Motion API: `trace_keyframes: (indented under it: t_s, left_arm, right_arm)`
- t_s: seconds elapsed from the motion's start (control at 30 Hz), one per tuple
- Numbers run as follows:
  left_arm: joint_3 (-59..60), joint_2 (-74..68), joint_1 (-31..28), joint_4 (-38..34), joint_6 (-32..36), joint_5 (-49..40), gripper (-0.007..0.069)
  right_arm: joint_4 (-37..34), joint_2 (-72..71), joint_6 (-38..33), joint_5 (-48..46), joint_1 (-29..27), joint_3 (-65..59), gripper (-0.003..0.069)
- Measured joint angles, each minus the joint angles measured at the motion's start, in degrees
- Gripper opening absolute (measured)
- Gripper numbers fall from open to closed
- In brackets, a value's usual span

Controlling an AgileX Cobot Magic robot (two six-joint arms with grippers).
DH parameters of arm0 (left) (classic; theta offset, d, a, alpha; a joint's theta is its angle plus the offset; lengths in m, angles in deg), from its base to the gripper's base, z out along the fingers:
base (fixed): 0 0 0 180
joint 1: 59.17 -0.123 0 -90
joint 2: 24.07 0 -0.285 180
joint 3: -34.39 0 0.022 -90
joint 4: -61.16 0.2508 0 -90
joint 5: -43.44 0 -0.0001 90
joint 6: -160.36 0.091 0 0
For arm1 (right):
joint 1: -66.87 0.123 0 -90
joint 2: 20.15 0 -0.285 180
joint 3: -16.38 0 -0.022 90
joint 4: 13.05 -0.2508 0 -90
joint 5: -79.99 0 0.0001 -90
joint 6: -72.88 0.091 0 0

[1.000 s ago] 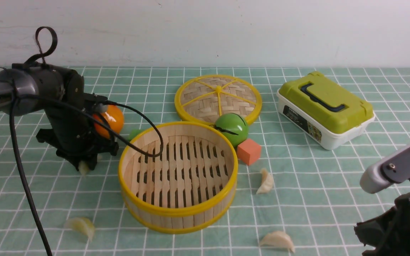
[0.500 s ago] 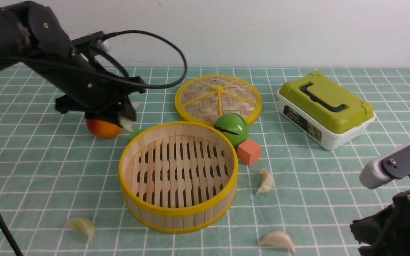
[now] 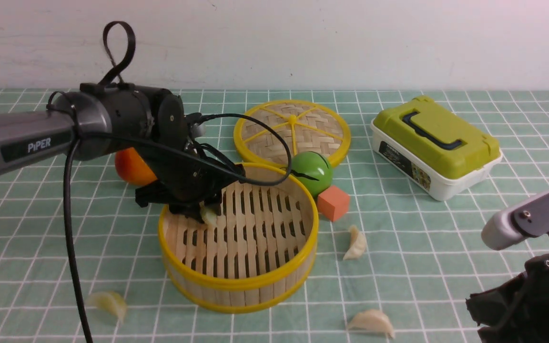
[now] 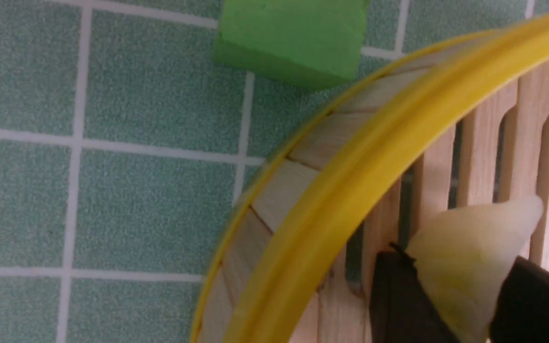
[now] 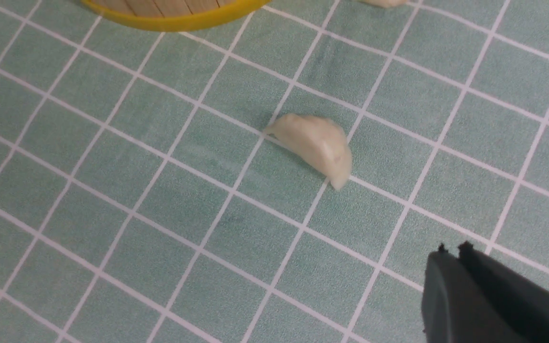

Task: Put the dumplings into the steamer on the table with the blue tablecloth.
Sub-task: 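Place the dumpling into the bamboo steamer basket with the left gripper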

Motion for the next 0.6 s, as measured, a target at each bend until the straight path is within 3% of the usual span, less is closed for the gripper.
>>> trace_keyframes:
  t_s: [0.2, 0.4, 0.6]
  left_arm:
    - [-1.2, 1.8, 0.0, -0.2, 1.6, -6.4, 0.0379]
    - [-1.3, 16.5, 0.0, 2.8, 7.3, -15.5, 0.0405]
    - [15.9, 32.8, 0.0, 9.9, -1.1, -11.7, 0.0405]
  right_arm:
    - [0.0, 0.0, 0.0, 0.0, 0.0, 0.0, 0.0032]
    - [0.0, 0.0, 0.0, 0.0, 0.0, 0.0, 0.0032]
    - [0.0, 0.0, 0.0, 0.1, 0.0, 0.0, 0.0035]
